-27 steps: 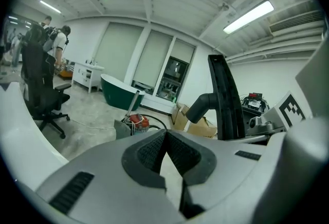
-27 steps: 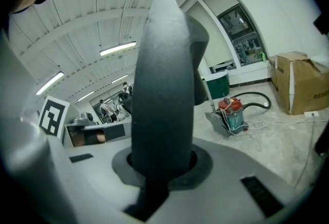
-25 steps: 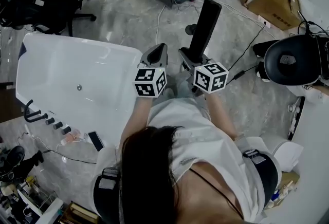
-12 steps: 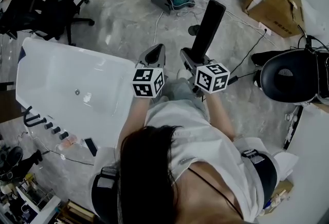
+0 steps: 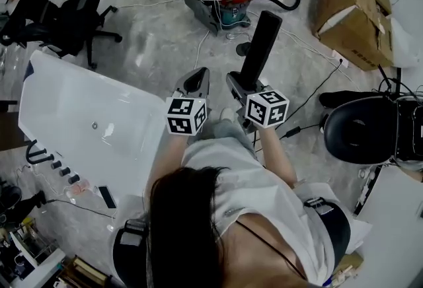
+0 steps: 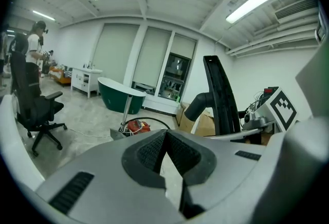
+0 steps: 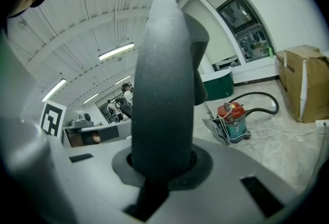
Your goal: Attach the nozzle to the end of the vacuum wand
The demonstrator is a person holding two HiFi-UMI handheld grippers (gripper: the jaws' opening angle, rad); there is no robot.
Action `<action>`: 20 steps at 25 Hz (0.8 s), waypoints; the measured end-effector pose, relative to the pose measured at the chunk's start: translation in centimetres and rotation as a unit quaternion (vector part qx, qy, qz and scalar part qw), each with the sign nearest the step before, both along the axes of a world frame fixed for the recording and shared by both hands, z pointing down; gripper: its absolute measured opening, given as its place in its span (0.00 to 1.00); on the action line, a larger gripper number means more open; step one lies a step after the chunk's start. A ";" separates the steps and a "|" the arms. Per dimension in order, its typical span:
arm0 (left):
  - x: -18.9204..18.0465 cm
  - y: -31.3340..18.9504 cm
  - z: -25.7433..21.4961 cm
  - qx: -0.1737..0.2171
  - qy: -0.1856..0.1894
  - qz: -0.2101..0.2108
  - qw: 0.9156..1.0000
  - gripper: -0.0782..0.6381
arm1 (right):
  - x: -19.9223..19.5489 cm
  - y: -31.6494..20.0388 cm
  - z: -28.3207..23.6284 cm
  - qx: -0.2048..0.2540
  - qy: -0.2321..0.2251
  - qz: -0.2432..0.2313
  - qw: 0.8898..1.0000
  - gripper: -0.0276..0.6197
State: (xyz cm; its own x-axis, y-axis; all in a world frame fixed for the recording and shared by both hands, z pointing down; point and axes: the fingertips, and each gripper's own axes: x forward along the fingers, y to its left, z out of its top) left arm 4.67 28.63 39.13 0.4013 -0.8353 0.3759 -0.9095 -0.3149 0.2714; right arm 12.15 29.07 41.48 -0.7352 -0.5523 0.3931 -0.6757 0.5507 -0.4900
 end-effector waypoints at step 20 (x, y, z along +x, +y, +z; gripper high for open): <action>3.8 -6.2 0.9 0.002 -0.009 -0.074 0.997 0.11 | 4.6 -6.9 0.7 -0.003 0.000 -0.051 0.999 0.12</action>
State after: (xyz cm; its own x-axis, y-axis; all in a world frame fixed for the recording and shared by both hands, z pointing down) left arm 8.46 22.42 40.08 0.2664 -0.8865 0.3784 -0.9509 -0.1775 0.2536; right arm 16.78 22.19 42.14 -0.7870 -0.4720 0.3973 -0.6168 0.6133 -0.4934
